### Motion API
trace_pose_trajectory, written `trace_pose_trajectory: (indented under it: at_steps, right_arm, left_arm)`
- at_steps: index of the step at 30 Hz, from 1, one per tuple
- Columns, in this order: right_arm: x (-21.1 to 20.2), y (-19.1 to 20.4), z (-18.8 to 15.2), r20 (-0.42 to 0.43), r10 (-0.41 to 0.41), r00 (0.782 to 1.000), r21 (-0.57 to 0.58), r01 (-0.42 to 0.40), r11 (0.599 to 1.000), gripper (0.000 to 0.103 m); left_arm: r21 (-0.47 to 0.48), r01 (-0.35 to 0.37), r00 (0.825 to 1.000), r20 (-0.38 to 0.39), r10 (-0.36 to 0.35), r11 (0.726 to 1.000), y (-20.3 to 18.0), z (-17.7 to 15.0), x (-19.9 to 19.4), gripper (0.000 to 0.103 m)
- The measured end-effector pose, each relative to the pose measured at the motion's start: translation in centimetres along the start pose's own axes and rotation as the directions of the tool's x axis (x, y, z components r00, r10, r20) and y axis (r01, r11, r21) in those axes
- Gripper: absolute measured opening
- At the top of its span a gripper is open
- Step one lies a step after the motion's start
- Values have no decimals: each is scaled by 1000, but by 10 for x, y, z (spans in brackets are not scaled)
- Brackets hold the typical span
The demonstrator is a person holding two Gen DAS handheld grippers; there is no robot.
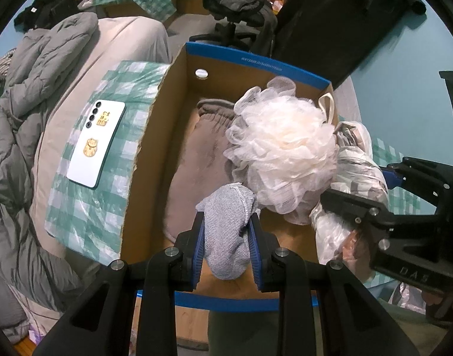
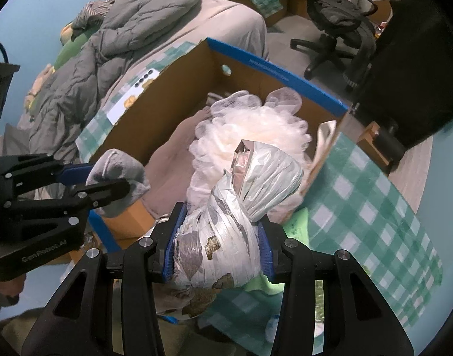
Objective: Organize soft objects
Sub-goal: 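Carry the grey sock and plastic bundle into the box and release both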
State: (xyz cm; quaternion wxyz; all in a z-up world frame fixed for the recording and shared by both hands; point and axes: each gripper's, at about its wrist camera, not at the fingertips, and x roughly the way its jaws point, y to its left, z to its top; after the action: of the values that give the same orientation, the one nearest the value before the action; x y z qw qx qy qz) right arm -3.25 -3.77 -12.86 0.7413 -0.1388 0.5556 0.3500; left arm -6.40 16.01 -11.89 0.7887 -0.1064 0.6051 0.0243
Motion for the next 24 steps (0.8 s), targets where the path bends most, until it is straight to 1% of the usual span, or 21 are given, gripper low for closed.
trace_pose_trajectory:
  at_steps: [7, 9, 10, 12, 14, 17, 21, 22, 24]
  right_arm:
    - [12, 6, -1, -19, -6, 1000, 3, 6, 1000, 45]
    - [14, 7, -2, -22, -5, 1000, 12, 6, 1000, 47]
    - [14, 7, -1, -25, -8, 1000, 15, 8, 1000, 48]
    - [15, 7, -1, -27, -11, 1000, 16, 11, 1000, 50]
    - [14, 8, -2, -22, -13, 1000, 24, 13, 1000, 57]
    - [11, 7, -3, -19, -17, 1000, 29, 18, 999, 63]
    - [4, 2, -3, -4, -25, 1000, 47, 25, 999, 68]
    - [1, 0, -3, -1, -26, 1000, 52, 26, 998, 70]
    - [-3, -4, -4, 6, -26, 1000, 63, 26, 998, 71]
  left_arm:
    - [-17, -10, 1000, -21, 9, 1000, 9, -1, 8, 29]
    - [-24, -18, 1000, -25, 17, 1000, 11, 0, 9, 34]
    - [-26, -22, 999, -28, 22, 999, 12, 0, 9, 40]
    - [-27, -35, 999, -26, 34, 999, 13, 0, 9, 43]
    - [-24, -31, 999, -28, 31, 999, 14, 0, 9, 47]
    - [-16, -34, 999, -25, 34, 999, 13, 0, 7, 51]
    - [-12, -39, 999, -21, 38, 999, 11, 1, 5, 52]
    - [-14, -38, 999, -20, 38, 999, 10, 1, 4, 54]
    - [-16, -35, 999, -13, 35, 999, 8, 1, 1, 55]
